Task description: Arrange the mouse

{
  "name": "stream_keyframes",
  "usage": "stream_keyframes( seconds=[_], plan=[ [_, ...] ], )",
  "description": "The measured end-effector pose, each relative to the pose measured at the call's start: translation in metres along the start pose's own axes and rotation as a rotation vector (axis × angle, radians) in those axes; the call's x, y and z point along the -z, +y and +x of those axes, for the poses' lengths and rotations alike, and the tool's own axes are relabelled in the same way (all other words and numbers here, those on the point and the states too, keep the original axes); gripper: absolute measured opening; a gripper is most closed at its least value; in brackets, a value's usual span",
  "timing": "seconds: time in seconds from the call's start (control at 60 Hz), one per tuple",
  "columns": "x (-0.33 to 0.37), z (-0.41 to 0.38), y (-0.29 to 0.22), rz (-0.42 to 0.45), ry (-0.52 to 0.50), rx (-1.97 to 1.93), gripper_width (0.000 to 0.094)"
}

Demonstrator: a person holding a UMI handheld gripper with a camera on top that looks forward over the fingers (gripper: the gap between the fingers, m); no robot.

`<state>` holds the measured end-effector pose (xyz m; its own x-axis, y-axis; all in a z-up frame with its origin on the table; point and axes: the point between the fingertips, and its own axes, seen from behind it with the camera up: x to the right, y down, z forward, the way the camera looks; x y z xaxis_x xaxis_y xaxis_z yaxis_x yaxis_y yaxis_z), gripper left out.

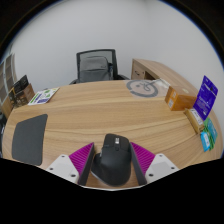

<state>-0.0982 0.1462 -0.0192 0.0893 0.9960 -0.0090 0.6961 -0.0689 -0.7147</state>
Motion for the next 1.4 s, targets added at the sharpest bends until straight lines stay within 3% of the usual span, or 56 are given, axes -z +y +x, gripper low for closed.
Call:
stream_keyframes(
  seconds=[0.067, 0.417, 0.567, 0.767, 1.017, 1.183, 1.4],
  plan=[
    [-0.001, 0.005, 0.0, 0.012, 0.019, 0.0, 0.053],
    [0.002, -0.001, 0.001, -0.012, 0.018, -0.008, 0.0272],
    [0.032, 0.004, -0.009, -0.009, 0.04, -0.036, 0.0268],
    [0.085, -0.016, -0.081, 0.081, 0.063, -0.067, 0.0269],
    [0.133, -0.152, -0.161, 0.194, -0.056, -0.033, 0.0268],
    [0.116, -0.261, -0.133, 0.163, -0.147, 0.007, 0.0269],
    [0.051, -0.337, -0.032, 0.029, -0.17, 0.096, 0.0269]
  ],
)
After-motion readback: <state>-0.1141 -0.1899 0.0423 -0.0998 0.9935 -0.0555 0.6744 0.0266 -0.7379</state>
